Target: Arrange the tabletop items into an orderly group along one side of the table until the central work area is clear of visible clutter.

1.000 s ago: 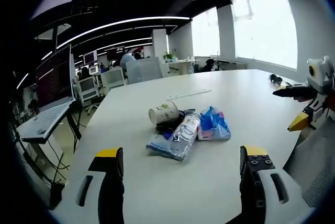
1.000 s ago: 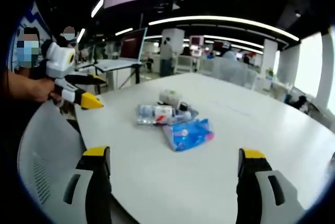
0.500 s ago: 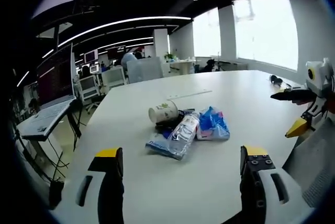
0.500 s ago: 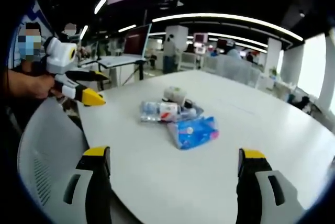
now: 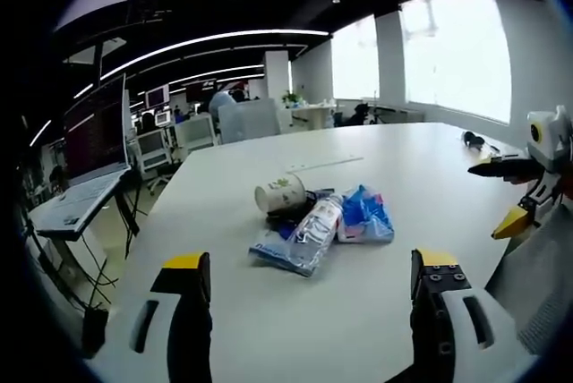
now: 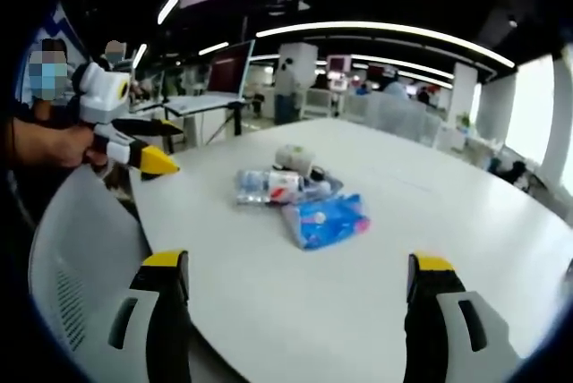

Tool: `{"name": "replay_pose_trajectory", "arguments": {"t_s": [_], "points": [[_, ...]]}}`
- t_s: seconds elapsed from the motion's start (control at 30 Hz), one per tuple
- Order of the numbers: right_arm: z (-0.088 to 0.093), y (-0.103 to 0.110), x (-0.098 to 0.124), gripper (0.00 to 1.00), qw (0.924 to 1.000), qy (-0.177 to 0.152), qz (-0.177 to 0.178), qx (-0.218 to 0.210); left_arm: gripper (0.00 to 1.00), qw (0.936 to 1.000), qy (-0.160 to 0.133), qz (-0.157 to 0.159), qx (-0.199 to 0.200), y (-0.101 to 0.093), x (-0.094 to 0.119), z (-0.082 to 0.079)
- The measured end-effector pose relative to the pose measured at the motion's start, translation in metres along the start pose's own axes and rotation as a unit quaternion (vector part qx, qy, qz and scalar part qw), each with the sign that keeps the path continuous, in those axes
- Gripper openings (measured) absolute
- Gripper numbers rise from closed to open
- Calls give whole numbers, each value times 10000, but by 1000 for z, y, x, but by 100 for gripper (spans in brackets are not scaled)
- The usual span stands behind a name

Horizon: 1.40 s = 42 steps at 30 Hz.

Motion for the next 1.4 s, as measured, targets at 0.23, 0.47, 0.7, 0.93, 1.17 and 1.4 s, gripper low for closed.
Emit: {"name": "replay_pose_trajectory", "arguments": {"t_s": [0.23, 0.47, 0.7, 0.93, 1.17, 1.4], "points": [[6, -2, 1, 100, 10000, 11, 20, -85, 92, 10000, 19, -5, -13, -1, -2, 0], [10, -4, 0, 100, 9999, 6, 6, -142, 92, 9999, 88, -55, 27, -1, -3, 3], [14, -8, 1, 100, 9997, -33, 19, -233, 92, 9998, 133, -119, 78, 0, -4, 4], [16, -11, 1, 100, 9993, -99, 29, -366, 92, 9997, 162, -135, 90, -2, -4, 2], [16, -11, 1, 100, 9992, -134, 21, -372, 92, 9998, 162, -122, 64, -4, -2, 0], [17, -11, 0, 100, 9991, -142, -2, -396, 91, 9998, 130, -134, 51, -4, -2, -3]]}}
Point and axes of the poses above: the point that each gripper's makers call its tool centre point, and the gripper's own axes: x roughly backward along the fingers, y roughly to its left, z roughly out of its underside, the point moved 7 cm from there along x, roughly backward along the fingers, and after that the axes turned 10 degrees about -z, right-handed, at the moved point
